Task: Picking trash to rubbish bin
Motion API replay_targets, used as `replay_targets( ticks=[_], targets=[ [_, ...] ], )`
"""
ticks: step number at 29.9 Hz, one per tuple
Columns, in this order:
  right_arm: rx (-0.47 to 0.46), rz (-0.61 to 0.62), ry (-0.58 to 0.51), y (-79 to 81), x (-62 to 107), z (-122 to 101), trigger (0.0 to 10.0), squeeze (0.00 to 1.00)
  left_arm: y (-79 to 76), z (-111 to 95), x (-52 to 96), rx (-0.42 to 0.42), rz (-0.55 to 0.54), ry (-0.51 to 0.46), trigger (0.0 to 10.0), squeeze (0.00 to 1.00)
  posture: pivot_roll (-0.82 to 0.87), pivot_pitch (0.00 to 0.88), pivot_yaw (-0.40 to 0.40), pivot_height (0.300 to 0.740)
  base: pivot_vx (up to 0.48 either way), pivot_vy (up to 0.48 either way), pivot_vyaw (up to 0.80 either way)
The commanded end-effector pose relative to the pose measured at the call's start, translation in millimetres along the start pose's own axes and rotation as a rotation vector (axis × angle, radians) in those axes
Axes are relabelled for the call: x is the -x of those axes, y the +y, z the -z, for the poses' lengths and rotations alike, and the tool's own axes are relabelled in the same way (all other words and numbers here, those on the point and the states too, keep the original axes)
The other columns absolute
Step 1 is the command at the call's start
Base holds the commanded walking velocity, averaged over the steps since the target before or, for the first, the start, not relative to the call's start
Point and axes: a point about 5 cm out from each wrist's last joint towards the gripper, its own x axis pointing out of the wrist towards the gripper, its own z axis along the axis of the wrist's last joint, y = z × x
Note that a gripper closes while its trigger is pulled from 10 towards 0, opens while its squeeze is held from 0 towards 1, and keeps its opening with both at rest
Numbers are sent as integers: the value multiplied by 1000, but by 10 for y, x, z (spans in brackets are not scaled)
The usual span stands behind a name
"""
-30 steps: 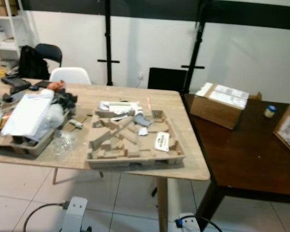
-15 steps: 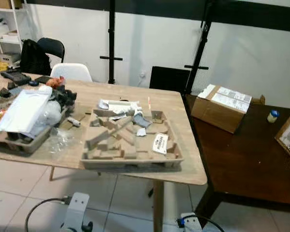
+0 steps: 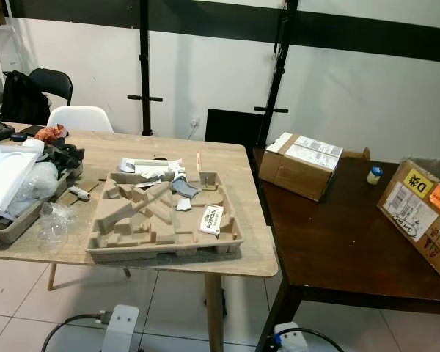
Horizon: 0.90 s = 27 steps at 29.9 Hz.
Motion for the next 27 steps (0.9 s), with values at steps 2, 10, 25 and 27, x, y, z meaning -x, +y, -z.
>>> replay_targets(
  ticks=[2, 10, 25, 27],
  targets=[
    [98, -114, -43, 22, -4, -161, 10000, 0, -91, -169, 10, -66, 169, -99, 10000, 0, 79, 11, -129, 740, 0, 0, 0],
    [332, -374, -142, -75, 84, -663, 10000, 0, -131, -565, 174, -196, 533, -204, 10000, 0, 79, 5, -125, 740, 0, 0, 0],
    [443, -732, -466, -360, 714, -1889, 10000, 0, -30, -1922, 1054, -387, 817, -508, 10000, 0, 82, 0, -104, 740, 0, 0, 0],
    [435, -758, -530, -393, 839, -2045, 10000, 0, -37, -2136, 1207, -388, 840, -603, 10000, 0, 82, 0, -101, 740, 0, 0, 0]
  ],
)
